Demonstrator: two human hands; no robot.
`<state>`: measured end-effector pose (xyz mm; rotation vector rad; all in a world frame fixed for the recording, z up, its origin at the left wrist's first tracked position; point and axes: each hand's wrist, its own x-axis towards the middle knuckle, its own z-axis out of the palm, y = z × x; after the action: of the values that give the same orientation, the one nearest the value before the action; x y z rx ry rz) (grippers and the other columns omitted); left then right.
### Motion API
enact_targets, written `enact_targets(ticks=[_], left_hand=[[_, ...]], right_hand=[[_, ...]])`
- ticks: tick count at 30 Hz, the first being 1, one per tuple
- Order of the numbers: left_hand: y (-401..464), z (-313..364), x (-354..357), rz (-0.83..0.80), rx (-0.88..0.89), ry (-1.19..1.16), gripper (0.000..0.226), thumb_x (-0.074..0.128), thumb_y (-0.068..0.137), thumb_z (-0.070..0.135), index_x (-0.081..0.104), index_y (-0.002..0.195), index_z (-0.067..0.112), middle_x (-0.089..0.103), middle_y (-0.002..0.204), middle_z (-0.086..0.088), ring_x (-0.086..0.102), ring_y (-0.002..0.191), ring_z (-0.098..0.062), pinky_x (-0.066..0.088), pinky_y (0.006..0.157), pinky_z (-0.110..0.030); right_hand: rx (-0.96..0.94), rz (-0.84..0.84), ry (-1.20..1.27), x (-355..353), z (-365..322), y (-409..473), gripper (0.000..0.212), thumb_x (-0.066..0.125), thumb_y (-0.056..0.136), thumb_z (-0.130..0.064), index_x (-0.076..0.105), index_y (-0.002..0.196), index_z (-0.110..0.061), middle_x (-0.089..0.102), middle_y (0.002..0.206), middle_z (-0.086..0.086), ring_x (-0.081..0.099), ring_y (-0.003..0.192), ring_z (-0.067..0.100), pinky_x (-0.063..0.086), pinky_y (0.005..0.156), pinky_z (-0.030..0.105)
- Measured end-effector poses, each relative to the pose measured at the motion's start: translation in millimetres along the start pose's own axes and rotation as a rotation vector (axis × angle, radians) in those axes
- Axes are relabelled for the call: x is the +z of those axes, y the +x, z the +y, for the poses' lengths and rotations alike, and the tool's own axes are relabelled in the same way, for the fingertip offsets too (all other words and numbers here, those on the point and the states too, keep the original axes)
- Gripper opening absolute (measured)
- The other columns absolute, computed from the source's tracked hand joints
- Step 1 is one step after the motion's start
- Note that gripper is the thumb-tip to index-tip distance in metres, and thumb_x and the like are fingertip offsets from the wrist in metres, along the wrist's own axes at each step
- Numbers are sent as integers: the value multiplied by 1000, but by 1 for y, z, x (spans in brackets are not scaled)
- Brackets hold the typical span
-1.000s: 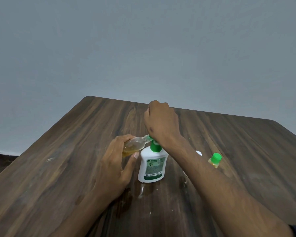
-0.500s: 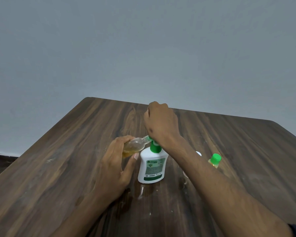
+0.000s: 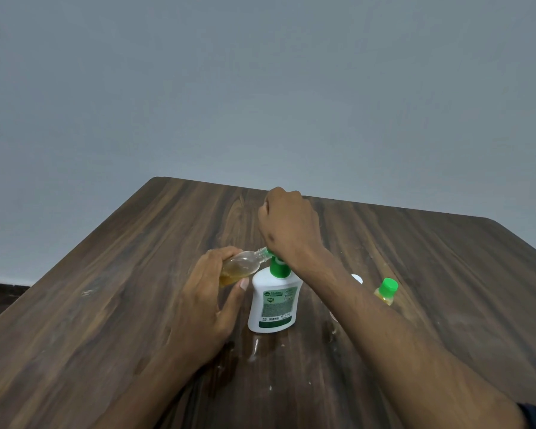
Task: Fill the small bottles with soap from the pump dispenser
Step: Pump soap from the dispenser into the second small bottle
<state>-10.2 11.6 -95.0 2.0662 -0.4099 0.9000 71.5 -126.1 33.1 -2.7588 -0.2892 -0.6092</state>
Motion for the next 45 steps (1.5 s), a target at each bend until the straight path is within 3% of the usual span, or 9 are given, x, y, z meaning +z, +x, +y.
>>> enact_targets(ticks=[2, 7, 12, 25, 29, 34, 38, 42, 45], left_hand=[[1, 1, 0, -2, 0, 1, 35, 56, 101, 37, 55, 134, 23, 61, 123, 12, 61, 111, -1, 48, 90, -13], [0, -2, 0, -15, 2, 0, 34, 59, 101, 33, 55, 134, 24, 61, 123, 12, 62, 111, -4, 51, 89, -20], [2, 0, 0, -19, -5, 6, 35, 63, 100, 26, 55, 133, 19, 63, 123, 8, 62, 109, -6, 51, 89, -20], [2, 0, -1, -25, -12, -13, 36, 62, 100, 28, 56, 134, 16, 63, 123, 7, 64, 110, -10, 55, 89, -29], [2, 1, -1, -27, -7, -16, 35, 63, 100, 25, 57, 133, 16, 63, 122, 7, 63, 109, -10, 53, 89, -25], [2, 2, -1, -26, -17, -19, 35, 62, 101, 27, 56, 134, 18, 63, 124, 8, 63, 111, -9, 53, 91, -24], [2, 2, -1, -22, -5, -20, 35, 62, 100, 26, 57, 133, 15, 63, 123, 6, 63, 110, -9, 52, 91, -24], [2, 4, -1, -13, -3, -22, 35, 63, 100, 24, 57, 133, 16, 63, 123, 7, 63, 111, -9, 52, 91, -24], [2, 3, -1, -11, 4, -23, 34, 63, 99, 23, 57, 132, 15, 63, 122, 7, 63, 110, -9, 52, 89, -25]], right_hand=[[-14, 20, 12, -1, 0, 0, 23, 44, 104, -21, 54, 84, -14, 51, 73, 0, 52, 64, 20, 38, 62, 33], [15, 5, 22, 3, 1, 0, 29, 45, 102, -19, 49, 73, -15, 50, 68, -1, 52, 60, 20, 35, 56, 31], [-16, 44, 22, 5, 2, 2, 22, 44, 102, -21, 58, 88, -12, 60, 81, 3, 59, 71, 25, 44, 61, 36], [-17, 66, 2, 7, 4, 4, 21, 44, 101, -20, 55, 85, -12, 47, 71, -1, 46, 60, 18, 30, 52, 33], [15, 61, 27, 12, 6, 4, 22, 45, 98, -20, 60, 86, -10, 53, 71, 0, 53, 63, 22, 36, 54, 33], [2, 68, 5, 7, 4, 5, 22, 44, 101, -21, 57, 87, -11, 47, 70, -2, 44, 59, 16, 33, 55, 33], [15, 61, 20, 10, 4, 3, 22, 44, 100, -19, 61, 88, -10, 54, 73, 0, 52, 63, 21, 35, 54, 33], [-21, 80, -3, 5, 2, 3, 23, 44, 101, -20, 50, 81, -13, 45, 69, -2, 44, 59, 18, 26, 50, 32], [4, 61, 19, 8, 4, 1, 22, 44, 101, -19, 57, 84, -12, 51, 71, -1, 53, 65, 22, 33, 55, 32]])
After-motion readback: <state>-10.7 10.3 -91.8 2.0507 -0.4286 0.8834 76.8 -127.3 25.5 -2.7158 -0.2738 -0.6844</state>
